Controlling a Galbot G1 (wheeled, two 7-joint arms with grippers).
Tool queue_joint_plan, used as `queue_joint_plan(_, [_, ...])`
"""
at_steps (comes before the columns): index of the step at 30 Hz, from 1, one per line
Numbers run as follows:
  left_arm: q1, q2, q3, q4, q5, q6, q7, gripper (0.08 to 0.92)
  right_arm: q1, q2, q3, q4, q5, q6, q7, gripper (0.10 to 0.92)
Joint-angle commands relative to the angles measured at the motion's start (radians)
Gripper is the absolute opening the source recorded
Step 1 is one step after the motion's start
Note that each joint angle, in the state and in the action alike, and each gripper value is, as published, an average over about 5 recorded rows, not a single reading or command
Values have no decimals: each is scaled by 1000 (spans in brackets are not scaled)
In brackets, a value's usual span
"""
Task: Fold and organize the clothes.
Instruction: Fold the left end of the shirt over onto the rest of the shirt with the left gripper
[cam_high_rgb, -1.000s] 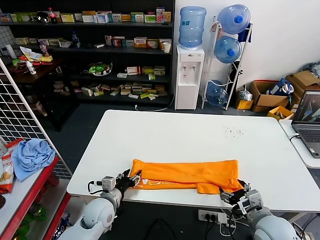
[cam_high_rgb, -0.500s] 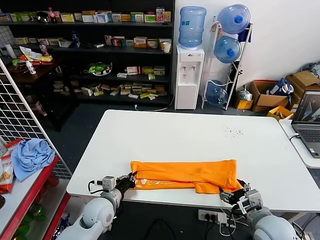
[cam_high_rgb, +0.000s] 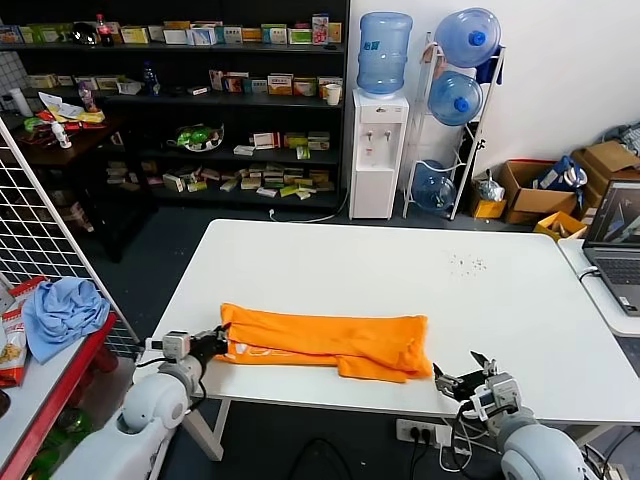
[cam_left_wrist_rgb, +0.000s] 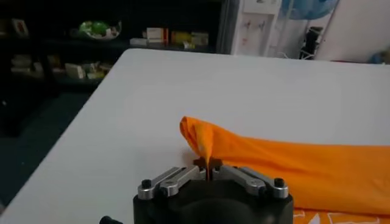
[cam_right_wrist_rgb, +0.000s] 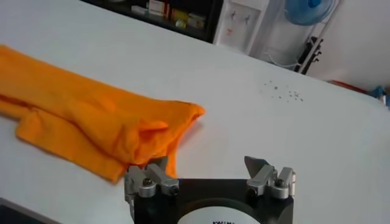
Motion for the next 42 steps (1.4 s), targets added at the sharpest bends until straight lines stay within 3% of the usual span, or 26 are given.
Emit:
queue_joint_plan(1, [-20, 175, -116, 64, -20, -10, -15, 107, 19, 9, -4, -11, -5, 15, 5, 823])
queue_joint_plan(6, [-17, 161, -93, -77, -55, 2, -63, 107, 30, 27, -10, -42, -49, 59, 16, 823])
queue_joint_plan(11, [-20, 87, 5, -238, -113, 32, -142, 107, 46, 58, -19, -81, -139, 175, 37, 823])
queue_joint_plan(15, [-40, 8, 94, -284, -141, 45, -194, 107, 60, 98, -15, -126, -250, 292, 47, 823])
queue_joint_plan(28, [-163, -184, 337, -205, -164, 37, -269, 107, 68, 184, -2, -214, -322, 386, 36, 823])
queue_joint_plan(42, [-183, -401, 412, -58, -105, 2, -279, 107, 76, 180, -2, -214, -311, 366, 39, 823])
